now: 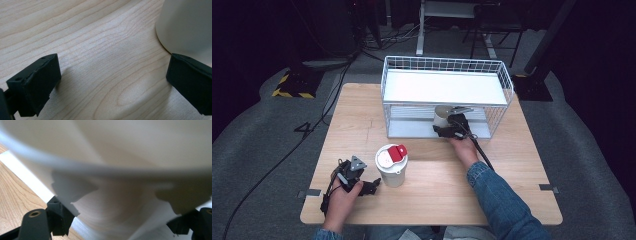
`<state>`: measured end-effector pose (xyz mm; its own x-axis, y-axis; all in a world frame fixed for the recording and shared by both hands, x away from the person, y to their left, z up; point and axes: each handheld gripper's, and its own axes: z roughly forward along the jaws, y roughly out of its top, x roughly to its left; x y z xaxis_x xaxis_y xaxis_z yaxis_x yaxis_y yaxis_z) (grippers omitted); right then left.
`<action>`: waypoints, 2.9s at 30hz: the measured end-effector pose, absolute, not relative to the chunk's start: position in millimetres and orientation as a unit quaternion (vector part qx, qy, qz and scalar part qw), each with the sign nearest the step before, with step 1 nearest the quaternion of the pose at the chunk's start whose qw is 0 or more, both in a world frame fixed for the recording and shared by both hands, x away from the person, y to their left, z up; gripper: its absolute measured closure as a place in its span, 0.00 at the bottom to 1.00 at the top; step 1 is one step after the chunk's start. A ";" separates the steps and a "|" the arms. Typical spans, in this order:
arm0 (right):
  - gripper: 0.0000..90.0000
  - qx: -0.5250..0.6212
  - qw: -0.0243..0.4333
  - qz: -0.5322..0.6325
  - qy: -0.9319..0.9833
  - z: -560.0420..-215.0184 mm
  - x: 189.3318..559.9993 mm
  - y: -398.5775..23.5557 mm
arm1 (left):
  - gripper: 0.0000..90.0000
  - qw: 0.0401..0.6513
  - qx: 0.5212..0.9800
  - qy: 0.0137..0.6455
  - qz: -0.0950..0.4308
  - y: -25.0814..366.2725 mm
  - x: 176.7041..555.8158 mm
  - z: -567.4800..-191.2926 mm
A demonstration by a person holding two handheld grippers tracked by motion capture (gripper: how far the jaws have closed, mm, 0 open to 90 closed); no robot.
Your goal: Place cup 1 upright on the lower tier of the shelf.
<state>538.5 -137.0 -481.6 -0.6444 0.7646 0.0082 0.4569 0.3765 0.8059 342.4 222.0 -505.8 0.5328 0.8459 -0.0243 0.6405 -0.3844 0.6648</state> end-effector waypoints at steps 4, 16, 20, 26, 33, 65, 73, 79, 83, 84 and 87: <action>0.16 0.378 0.191 0.410 0.808 -482.2 539.1 -136.8 | 0.00 0.317 0.816 0.455 0.162 222.0 342.3 -505.9; 0.00 0.389 0.199 0.408 0.802 -480.4 531.3 -141.7 | 0.00 0.317 0.816 0.456 0.161 222.0 342.4 -505.9; 0.00 0.390 0.202 0.403 0.803 -477.7 522.7 -144.8 | 0.00 0.318 0.816 0.455 0.161 221.9 343.0 -506.1; 0.00 0.385 0.200 0.422 0.796 -468.1 503.9 -156.0 | 0.00 0.318 0.818 0.452 0.161 222.1 345.5 -506.0; 0.00 0.374 0.198 0.433 0.796 -456.3 486.5 -164.9 | 0.00 0.319 0.817 0.453 0.159 224.6 349.4 -506.1; 0.02 0.420 0.200 0.381 0.799 -490.1 375.4 -308.3 | 0.00 0.314 0.813 0.461 0.166 227.6 353.0 -505.6; 0.11 0.432 0.216 0.364 0.796 -502.5 359.9 -333.5 | 0.00 0.314 0.813 0.461 0.166 227.8 353.0 -505.6; 0.16 0.452 0.200 0.348 0.797 -504.6 359.2 -343.3 | 0.00 0.314 0.810 0.466 0.166 225.8 348.0 -505.6; 0.15 0.452 0.201 0.346 0.797 -504.6 358.6 -343.4 | 0.00 0.316 0.815 0.457 0.163 226.3 345.2 -505.8; 0.14 0.454 0.202 0.345 0.796 -504.7 358.6 -343.2 | 0.00 0.316 0.815 0.457 0.161 225.9 344.7 -505.8; 0.13 0.457 0.202 0.344 0.795 -504.8 358.8 -342.1 | 0.00 0.317 0.812 0.462 0.162 224.3 342.7 -506.0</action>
<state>358.8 -342.1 -504.8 -0.5012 0.8653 -0.0068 0.5873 0.3459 0.7318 342.7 224.3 -506.0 0.5208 0.8532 -0.0303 0.6480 -0.3719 0.6646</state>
